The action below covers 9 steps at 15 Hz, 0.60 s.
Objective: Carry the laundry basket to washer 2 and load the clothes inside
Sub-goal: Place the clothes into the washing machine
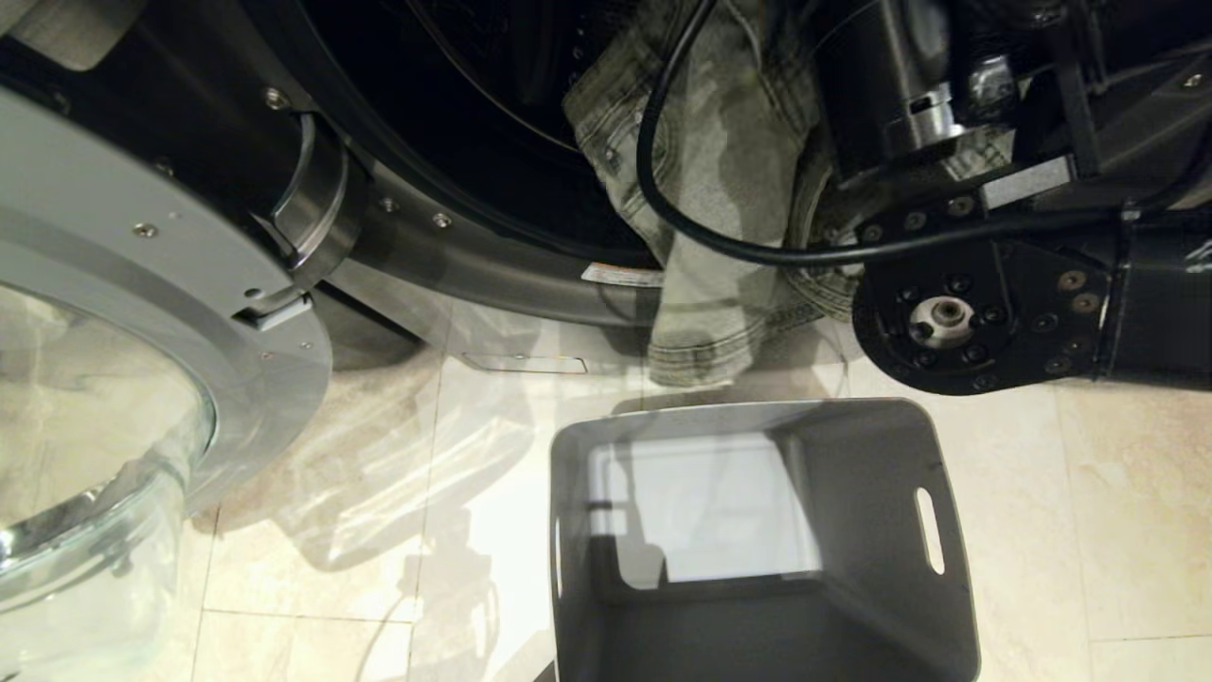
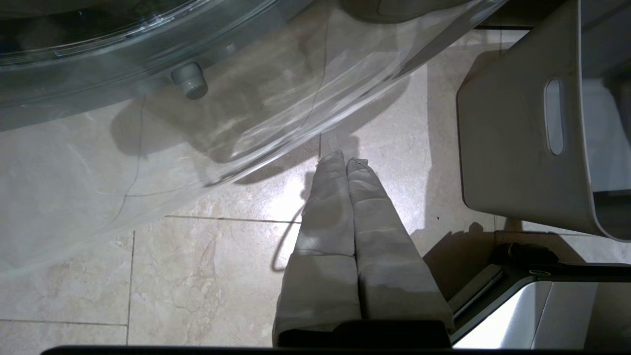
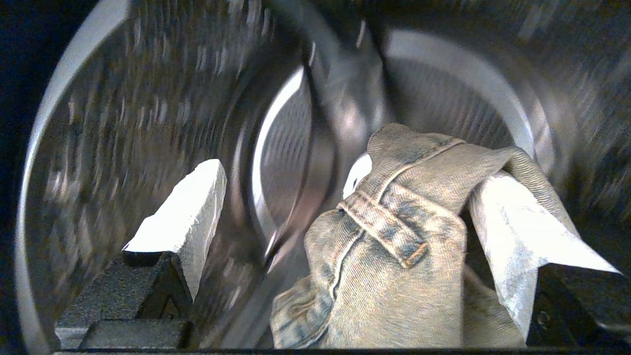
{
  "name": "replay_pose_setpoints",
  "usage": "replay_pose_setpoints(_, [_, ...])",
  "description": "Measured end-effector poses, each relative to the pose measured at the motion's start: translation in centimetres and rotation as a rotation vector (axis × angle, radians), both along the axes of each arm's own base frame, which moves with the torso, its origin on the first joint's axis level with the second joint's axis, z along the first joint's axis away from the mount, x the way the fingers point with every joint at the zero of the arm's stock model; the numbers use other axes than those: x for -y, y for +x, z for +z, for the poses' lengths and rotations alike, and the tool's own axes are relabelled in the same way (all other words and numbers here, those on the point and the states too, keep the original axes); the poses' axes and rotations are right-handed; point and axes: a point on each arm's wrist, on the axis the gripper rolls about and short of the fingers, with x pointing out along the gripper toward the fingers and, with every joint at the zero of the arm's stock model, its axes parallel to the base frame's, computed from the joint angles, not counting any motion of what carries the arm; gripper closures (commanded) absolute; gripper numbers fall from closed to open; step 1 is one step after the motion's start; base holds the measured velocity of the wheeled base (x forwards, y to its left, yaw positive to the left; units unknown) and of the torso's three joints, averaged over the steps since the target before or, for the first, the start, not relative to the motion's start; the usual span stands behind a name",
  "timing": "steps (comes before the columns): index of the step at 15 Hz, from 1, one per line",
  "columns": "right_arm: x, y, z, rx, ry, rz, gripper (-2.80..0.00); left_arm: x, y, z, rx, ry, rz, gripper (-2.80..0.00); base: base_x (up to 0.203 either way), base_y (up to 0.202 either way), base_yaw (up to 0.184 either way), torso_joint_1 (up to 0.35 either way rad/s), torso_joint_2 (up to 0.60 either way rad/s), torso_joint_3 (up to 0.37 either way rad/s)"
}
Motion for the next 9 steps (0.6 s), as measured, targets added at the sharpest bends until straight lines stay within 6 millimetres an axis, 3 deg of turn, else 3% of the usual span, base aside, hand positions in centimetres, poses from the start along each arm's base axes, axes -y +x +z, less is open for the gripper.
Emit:
replay_pose_setpoints(3, [-1.1,1.7,-1.6,-0.135,0.022,-0.01,-2.8,0.0,0.0,0.0,0.0,0.0,-0.001,0.0,0.0,0.0,0.0,0.0,0.0,0.0])
replay_pose_setpoints(9, [-1.4,4.6,-3.3,-0.162,0.002,-0.063,-2.8,0.0,0.0,0.0,0.0,0.0,0.0,0.0,0.0,0.0,0.0,0.0,0.0,0.0])
